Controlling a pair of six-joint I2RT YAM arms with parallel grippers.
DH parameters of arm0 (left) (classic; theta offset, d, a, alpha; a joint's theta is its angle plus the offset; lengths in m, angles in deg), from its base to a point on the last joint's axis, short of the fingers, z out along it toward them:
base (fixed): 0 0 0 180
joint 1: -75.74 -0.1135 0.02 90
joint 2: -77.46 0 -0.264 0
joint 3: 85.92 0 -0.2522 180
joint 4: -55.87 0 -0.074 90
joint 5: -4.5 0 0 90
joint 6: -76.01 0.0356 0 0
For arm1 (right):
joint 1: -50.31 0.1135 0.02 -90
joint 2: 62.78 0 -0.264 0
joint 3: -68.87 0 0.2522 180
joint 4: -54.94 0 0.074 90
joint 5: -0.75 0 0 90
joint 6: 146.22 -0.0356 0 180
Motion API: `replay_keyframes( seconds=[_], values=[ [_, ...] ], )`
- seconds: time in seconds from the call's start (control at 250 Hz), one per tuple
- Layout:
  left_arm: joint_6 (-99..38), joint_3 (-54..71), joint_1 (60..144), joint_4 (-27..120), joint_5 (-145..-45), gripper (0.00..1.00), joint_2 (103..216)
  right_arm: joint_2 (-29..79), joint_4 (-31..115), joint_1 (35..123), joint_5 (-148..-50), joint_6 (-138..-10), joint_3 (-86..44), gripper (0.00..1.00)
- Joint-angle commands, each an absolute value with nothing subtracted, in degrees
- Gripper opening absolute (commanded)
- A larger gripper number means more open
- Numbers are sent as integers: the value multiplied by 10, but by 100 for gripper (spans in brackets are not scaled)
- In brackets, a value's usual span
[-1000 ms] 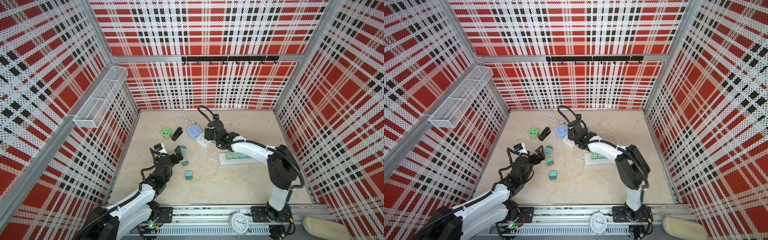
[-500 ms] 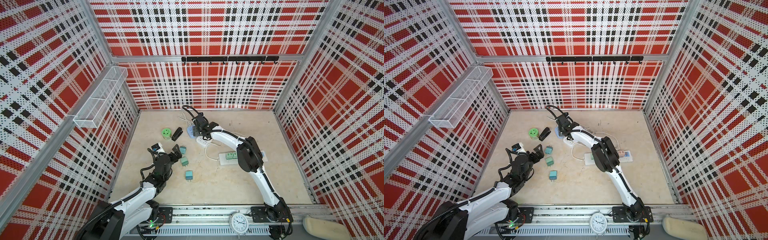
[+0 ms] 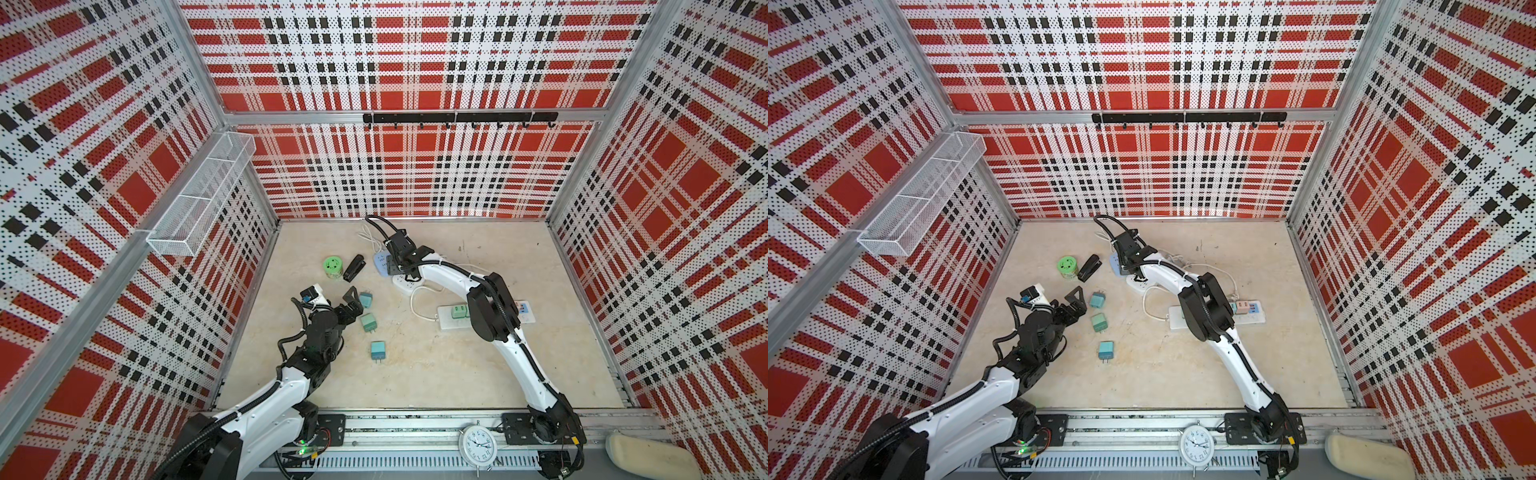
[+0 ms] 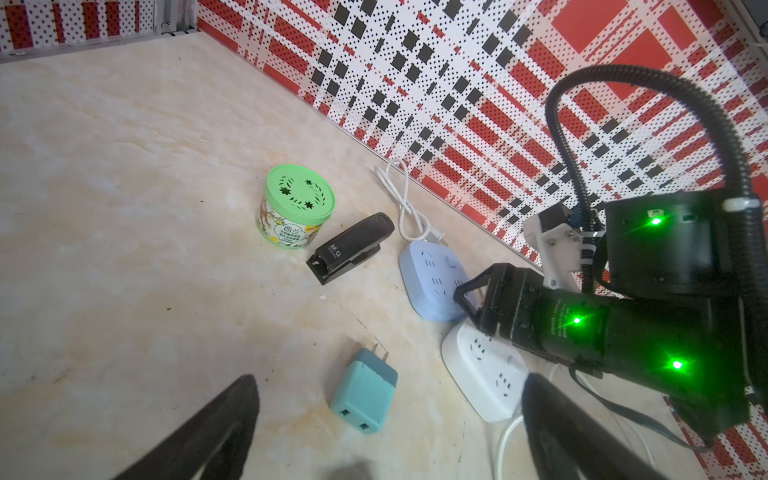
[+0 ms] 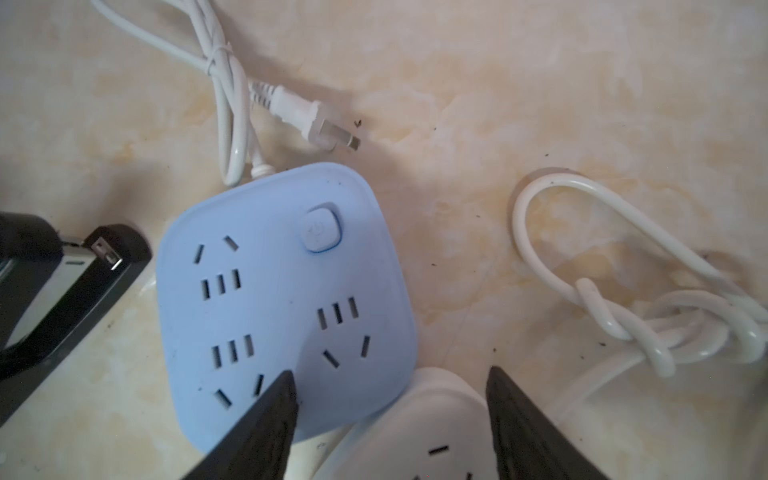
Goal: Insert the plug
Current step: 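Move the right gripper over the loose adapters near the robot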
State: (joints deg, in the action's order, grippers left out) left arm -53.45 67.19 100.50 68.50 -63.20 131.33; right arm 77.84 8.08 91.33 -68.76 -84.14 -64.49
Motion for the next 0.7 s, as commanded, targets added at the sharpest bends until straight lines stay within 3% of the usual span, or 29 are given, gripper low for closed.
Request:
replay_keyframes(
  seconds=[0.0,0.184,0.416,0.696],
  values=[
    [-546,663,1003,680,-637,99,1305,738,95,908,-649,-859,-592,70],
    [-546,664,1004,679,-640,99,1299,750,75,900,-659,-864,-598,71],
    [-547,663,1003,679,-642,99,1303,788,69,898,-751,-863,-622,75],
    [-549,658,1003,679,-647,99,1313,731,123,932,-784,-858,-525,68]
  ],
)
